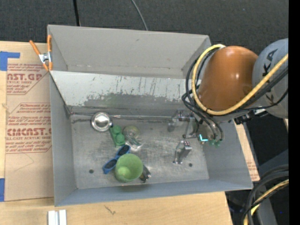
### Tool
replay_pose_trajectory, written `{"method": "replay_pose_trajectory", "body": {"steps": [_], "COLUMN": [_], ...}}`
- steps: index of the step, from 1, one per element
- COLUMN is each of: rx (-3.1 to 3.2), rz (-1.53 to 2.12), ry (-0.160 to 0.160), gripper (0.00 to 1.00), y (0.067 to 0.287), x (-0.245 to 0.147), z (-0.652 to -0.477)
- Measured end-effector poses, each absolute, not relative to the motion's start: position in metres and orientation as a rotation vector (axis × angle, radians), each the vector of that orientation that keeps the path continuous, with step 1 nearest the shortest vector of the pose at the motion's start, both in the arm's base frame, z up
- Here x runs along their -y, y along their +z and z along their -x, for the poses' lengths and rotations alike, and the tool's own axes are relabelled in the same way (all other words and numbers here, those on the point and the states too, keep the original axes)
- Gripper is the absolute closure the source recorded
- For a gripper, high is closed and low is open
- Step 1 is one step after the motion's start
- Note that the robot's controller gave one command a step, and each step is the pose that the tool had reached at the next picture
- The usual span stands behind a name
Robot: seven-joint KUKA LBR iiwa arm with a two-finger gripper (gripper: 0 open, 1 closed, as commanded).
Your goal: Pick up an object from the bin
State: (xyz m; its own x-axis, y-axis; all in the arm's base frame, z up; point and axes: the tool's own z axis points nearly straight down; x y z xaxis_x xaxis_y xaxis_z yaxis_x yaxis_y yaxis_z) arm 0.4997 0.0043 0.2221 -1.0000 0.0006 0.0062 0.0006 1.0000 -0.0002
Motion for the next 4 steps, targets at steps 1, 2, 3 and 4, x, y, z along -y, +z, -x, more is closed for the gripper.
{"method": "replay_pose_trajectory", "body": {"steps": [1, 2, 3, 4], "rx": [3.133, 3.146, 3.136, 3.146], "rz": [0.005, -0.17, -0.167, -0.192], "ry": [-0.002, 0.001, -0.001, 0.0], "gripper": [0.0, 0.0, 1.0, 1.0], "y": [0.09, 0.073, 0.074, 0.266], "x": [-0.034, -0.101, -0.101, -0.076], "z": [-0.486, -0.489, -0.487, -0.503]}}
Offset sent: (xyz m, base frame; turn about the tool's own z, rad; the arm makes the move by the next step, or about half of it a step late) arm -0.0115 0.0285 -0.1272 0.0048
